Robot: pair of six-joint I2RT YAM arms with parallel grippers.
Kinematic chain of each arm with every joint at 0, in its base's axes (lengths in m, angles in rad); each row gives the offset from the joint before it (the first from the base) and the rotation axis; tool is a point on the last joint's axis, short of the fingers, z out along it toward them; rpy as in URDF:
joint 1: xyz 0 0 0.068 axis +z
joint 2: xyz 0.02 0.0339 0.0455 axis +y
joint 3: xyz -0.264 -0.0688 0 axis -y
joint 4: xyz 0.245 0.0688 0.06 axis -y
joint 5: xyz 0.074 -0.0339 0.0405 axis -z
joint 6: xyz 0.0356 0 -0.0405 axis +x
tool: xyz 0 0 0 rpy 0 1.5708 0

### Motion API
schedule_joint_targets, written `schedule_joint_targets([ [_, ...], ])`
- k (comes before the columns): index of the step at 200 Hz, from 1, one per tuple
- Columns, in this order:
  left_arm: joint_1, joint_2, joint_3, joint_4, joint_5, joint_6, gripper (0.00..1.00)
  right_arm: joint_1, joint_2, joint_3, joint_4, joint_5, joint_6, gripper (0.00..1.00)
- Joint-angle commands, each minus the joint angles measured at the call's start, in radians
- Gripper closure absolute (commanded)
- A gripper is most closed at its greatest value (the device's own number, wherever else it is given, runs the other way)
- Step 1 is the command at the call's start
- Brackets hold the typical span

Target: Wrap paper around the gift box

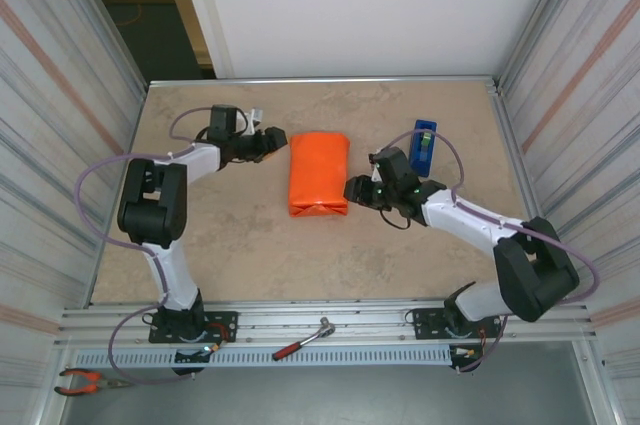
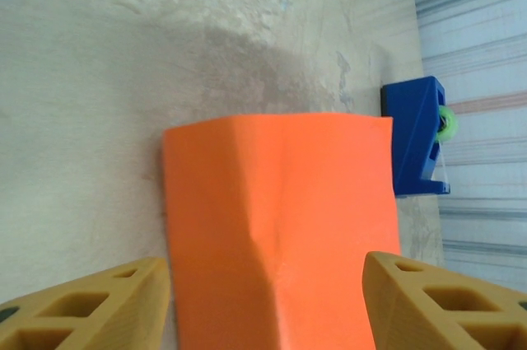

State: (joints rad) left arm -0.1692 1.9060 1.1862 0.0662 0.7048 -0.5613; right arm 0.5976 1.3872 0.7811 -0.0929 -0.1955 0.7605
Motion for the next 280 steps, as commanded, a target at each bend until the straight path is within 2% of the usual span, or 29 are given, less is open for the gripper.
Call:
schedule_joint_targets([
  [1,0.005,0.003,0.062,-0.032,-0.005,0.012,0.36,0.082,-0.026,-0.037,0.023,0.032,0.043,0.68],
  [46,-0.008,0.043,0.132,-0.055,-0.019,-0.004,0.36,0.299,0.082,-0.080,0.187,0.144,0.092,1.00],
  [75,-0.015,0.046,0.154,-0.074,-0.025,0.006,0.36,0.390,0.189,-0.068,0.279,0.259,0.096,1.00],
  [101,-0.016,0.044,0.159,-0.082,-0.028,0.012,0.35,0.398,0.267,-0.039,0.341,0.335,0.085,1.00],
  [139,-0.018,0.051,0.171,-0.104,-0.029,0.024,0.35,0.333,0.310,0.024,0.346,0.392,0.049,1.00],
  [189,-0.025,0.095,0.222,-0.130,-0.034,0.041,0.35,0.254,0.303,0.093,0.292,0.203,-0.001,1.00],
  [204,-0.031,0.117,0.244,-0.142,-0.038,0.043,0.35,0.231,0.270,0.079,0.307,0.104,-0.004,1.00],
  [222,-0.042,0.142,0.274,-0.158,-0.044,0.046,0.34,0.207,0.193,0.052,0.309,0.048,-0.004,1.00],
  [238,-0.051,0.160,0.301,-0.175,-0.059,0.047,0.34,0.172,0.112,0.037,0.280,0.045,-0.017,1.00],
  [262,-0.053,0.183,0.351,-0.204,-0.084,0.042,0.33,0.068,0.046,0.049,0.219,0.046,-0.033,1.00],
  [280,-0.053,0.234,0.396,-0.222,-0.107,0.031,0.33,-0.024,0.058,0.078,0.194,0.018,-0.044,0.74],
])
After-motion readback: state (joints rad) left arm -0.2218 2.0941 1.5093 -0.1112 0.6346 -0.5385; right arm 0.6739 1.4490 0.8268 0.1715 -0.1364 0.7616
